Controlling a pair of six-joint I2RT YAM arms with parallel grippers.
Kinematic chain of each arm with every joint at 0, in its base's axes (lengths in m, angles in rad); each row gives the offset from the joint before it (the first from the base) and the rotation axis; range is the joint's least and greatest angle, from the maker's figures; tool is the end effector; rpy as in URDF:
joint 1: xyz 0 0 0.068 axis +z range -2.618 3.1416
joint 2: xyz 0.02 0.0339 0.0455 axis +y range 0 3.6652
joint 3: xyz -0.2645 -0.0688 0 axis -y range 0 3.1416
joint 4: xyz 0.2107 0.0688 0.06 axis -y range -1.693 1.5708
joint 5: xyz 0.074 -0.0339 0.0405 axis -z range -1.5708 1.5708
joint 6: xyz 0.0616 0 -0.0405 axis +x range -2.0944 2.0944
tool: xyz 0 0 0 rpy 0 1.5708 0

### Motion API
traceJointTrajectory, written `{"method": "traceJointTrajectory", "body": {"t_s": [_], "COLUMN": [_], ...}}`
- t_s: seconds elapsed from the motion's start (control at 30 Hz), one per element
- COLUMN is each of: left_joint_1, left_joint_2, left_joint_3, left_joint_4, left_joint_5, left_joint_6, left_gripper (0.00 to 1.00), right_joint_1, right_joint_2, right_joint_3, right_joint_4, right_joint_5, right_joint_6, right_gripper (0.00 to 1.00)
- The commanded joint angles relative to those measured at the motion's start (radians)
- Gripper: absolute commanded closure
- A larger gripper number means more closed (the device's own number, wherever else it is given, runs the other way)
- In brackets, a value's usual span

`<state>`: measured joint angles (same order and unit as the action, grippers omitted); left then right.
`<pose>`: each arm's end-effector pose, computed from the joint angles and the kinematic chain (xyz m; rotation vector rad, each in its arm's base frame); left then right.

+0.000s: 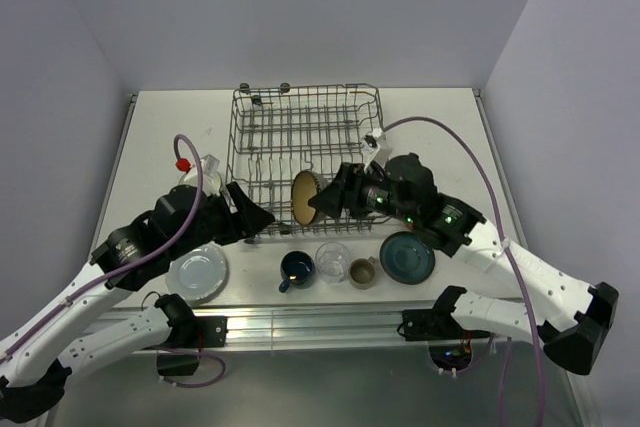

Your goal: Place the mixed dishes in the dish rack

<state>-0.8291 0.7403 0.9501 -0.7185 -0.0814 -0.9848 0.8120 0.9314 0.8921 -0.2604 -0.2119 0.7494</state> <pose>0.0959 -0.0973 0.3285 -0.2279 2.2322 -0.9814 0.1305 0.1564 0.3378 -0.2264 2.0574 1.2271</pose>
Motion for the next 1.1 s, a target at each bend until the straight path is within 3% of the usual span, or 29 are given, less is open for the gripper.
{"method": "traceJointTrajectory", "body": {"t_s": [0.0, 0.2, 0.47, 0.73, 0.97, 1.07], "left_joint_1": [-0.005, -0.005, -0.004, -0.005, -0.004, -0.005], "left_joint_2": [-0.013, -0.024, -0.022, -0.036, -0.024, -0.01], "left_joint_3": [0.036, 0.038, -0.004, -0.022, -0.045, -0.057], "left_joint_4": [-0.038, -0.022, 0.016, -0.006, 0.045, 0.063], "left_joint_5": [-0.086, -0.095, -0.075, -0.136, -0.146, -0.135], "left_joint_6": [0.015, 0.04, 0.075, 0.118, 0.153, 0.158], "left_gripper": [0.29, 0.29, 0.3, 0.33, 0.33, 0.33], "right_joint_1": [0.004, -0.016, -0.088, -0.108, -0.132, -0.14], "right_joint_2": [0.073, 0.378, 0.725, 1.118, 1.407, 1.449], "right_joint_3": [0.178, 0.464, 0.8, 1.161, 1.314, 1.337], "right_joint_4": [-0.012, -0.115, -0.108, -0.083, -0.017, 0.022], "right_joint_5": [0.202, 0.425, 0.685, 0.913, 1.029, 1.063], "right_joint_6": [-0.111, -0.252, -0.485, -0.838, -1.053, -1.117], "right_gripper": [1.0, 1.0, 1.0, 1.0, 1.0, 1.0]}}
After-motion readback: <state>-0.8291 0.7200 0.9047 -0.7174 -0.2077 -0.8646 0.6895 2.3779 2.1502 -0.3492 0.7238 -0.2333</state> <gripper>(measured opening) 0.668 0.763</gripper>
